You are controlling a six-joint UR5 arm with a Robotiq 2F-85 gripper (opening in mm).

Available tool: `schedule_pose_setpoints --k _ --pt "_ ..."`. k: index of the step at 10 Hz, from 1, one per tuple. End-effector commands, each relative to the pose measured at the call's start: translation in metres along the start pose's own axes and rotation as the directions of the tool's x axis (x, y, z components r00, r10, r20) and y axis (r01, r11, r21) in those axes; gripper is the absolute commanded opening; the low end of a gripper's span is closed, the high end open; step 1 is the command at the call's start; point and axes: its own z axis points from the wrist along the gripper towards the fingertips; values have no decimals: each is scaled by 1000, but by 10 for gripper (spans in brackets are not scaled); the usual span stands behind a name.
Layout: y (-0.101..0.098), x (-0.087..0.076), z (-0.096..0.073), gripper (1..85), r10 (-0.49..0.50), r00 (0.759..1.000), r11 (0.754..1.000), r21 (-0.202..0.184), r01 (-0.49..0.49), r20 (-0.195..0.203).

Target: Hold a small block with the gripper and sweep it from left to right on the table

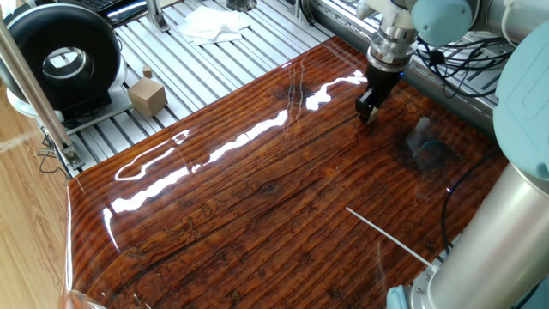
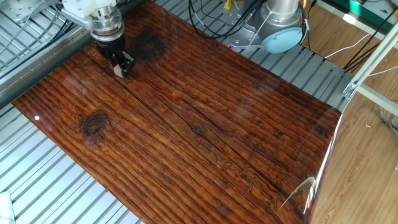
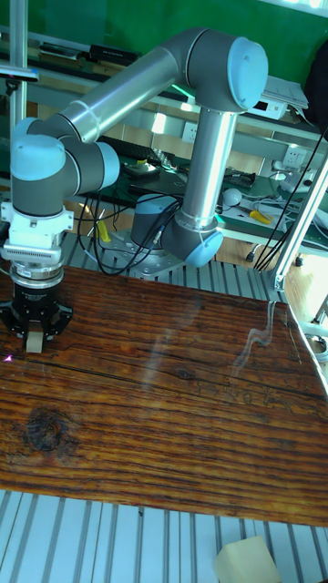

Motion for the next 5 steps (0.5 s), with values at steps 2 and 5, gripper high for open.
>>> schedule_pose_setpoints --k 2,5 --pt "1 6 -1 10 52 998 999 -6 -52 -23" --pt "-8 6 -1 10 79 997 997 30 -78 -21"
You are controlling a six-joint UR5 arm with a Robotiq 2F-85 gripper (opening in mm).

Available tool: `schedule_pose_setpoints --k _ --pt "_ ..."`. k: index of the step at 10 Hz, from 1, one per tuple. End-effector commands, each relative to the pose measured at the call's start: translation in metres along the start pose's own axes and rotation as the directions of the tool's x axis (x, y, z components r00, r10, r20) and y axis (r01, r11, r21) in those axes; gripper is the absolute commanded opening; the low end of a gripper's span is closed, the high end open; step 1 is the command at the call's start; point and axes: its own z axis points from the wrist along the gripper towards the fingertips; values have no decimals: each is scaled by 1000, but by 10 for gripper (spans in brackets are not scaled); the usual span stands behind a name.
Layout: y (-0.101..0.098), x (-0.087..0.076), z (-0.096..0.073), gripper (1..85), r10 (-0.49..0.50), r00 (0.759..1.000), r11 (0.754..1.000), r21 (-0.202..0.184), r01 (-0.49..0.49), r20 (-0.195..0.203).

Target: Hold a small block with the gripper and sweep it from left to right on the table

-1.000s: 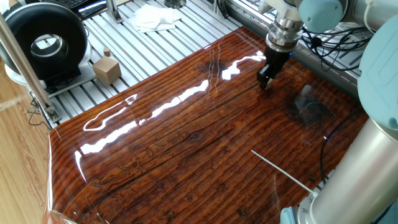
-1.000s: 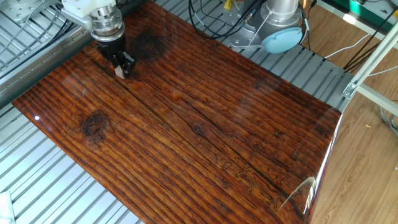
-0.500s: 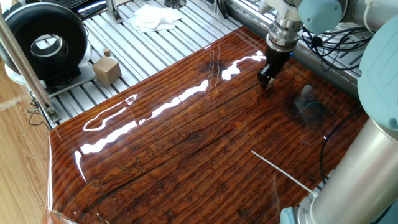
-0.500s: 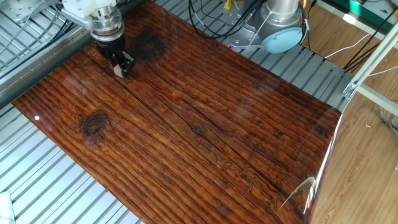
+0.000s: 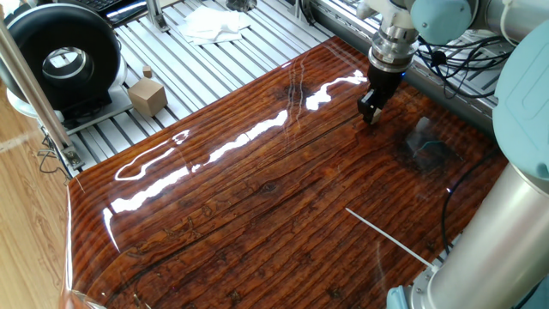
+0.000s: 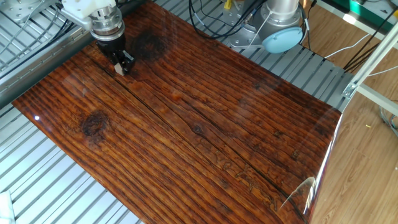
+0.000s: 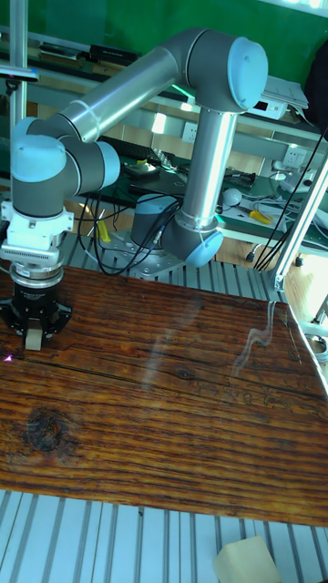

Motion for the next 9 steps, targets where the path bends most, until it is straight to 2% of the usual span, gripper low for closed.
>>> schedule_pose_setpoints --k 1,4,9 --pt "-4 -1 0 10 28 1000 1000 9 -28 5" --pt "1 -3 2 10 32 999 999 -5 -32 11" --pt "3 -7 7 10 32 999 999 -3 -32 30"
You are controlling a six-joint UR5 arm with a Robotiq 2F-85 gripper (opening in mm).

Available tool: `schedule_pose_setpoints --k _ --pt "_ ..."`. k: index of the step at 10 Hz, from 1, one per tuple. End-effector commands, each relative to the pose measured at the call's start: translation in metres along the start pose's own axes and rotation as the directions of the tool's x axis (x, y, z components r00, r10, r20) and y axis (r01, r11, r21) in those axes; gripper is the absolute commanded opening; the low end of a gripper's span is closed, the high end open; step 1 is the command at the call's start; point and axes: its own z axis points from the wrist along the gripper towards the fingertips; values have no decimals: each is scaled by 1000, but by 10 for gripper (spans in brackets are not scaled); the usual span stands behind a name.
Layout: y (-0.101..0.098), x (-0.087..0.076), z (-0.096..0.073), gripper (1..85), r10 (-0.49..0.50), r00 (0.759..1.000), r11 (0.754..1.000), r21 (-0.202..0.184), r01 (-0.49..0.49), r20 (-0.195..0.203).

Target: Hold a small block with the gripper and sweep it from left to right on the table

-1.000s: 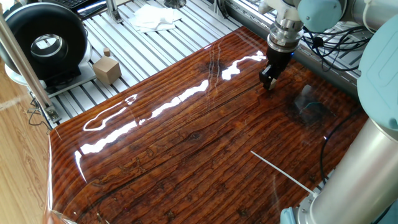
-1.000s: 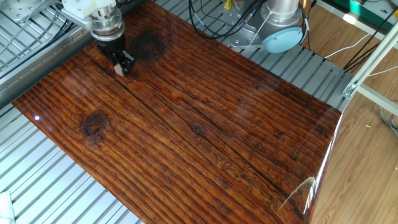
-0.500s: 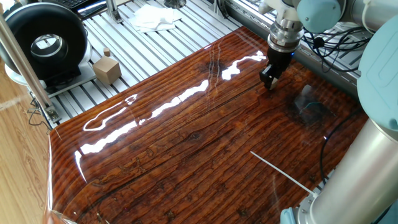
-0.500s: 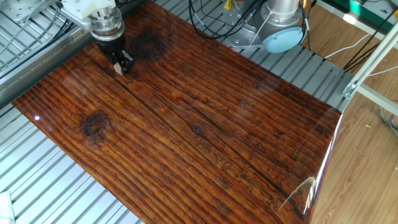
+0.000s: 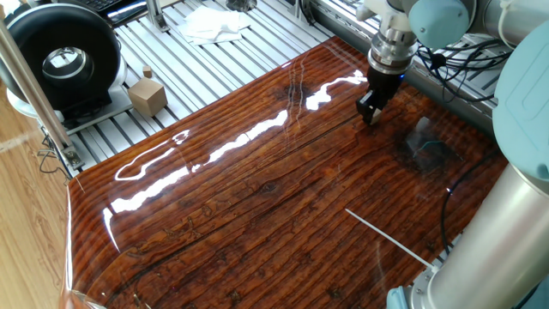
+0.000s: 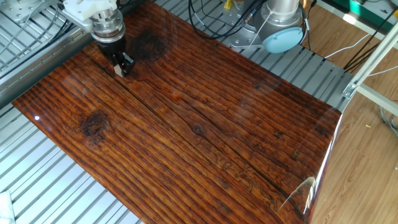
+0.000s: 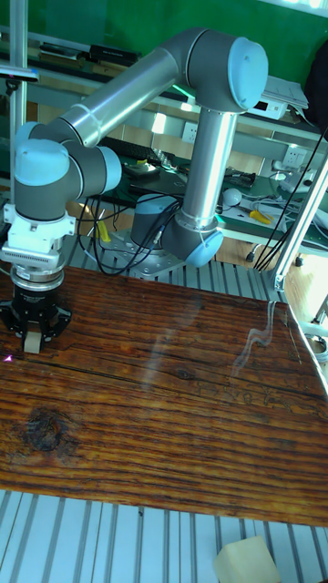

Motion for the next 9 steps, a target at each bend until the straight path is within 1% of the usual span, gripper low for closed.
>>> schedule_pose_setpoints --k 1,7,9 --pt "1 -3 1 10 10 1000 1000 -7 -10 12" --pt "6 -3 1 10 15 1000 1000 -24 -15 12" --pt "9 -3 1 10 14 1000 999 -37 -13 12"
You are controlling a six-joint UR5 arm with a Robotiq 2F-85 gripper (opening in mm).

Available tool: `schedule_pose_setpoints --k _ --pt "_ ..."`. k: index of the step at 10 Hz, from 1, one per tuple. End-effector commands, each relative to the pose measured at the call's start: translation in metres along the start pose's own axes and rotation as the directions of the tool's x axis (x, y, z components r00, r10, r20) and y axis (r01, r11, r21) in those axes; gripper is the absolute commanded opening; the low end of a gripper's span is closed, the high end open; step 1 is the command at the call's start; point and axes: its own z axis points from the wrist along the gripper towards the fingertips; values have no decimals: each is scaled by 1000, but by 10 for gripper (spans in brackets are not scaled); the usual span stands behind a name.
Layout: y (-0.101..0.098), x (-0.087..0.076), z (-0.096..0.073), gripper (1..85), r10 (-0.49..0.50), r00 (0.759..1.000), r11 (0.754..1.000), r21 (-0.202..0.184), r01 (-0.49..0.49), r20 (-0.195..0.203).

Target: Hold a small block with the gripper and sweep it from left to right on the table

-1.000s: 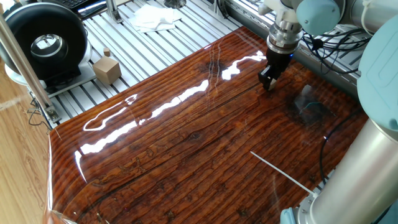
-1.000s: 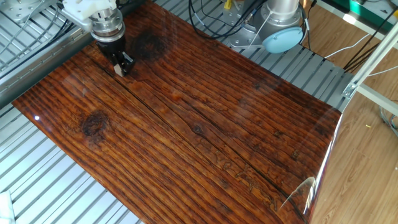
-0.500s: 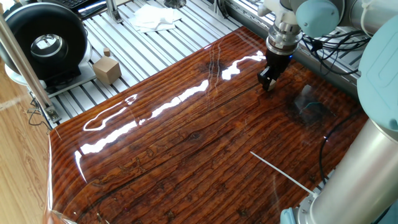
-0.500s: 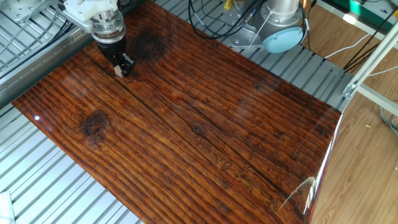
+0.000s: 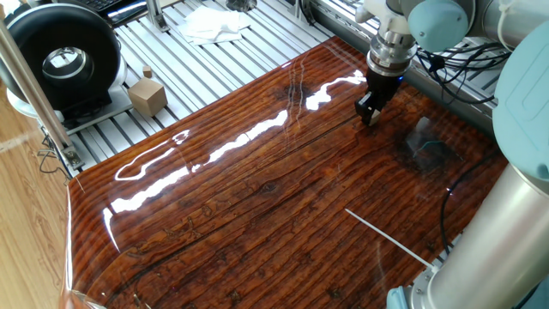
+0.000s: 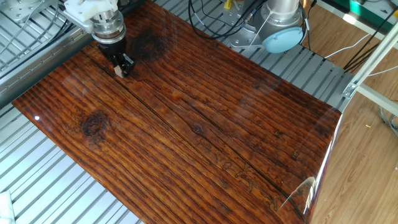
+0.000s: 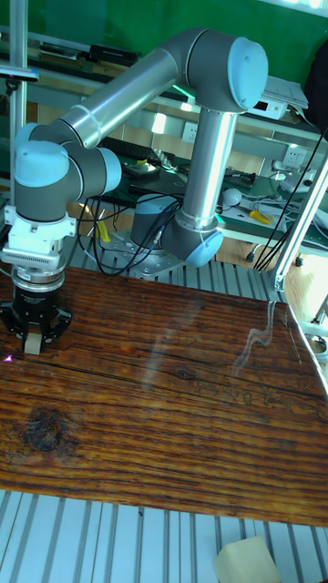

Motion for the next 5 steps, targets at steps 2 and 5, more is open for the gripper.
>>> schedule_pose_setpoints --k 2,5 --pt "6 -2 -1 10 8 1000 1000 -30 -8 7" --pt "7 -2 -1 10 7 1000 999 -37 -7 7"
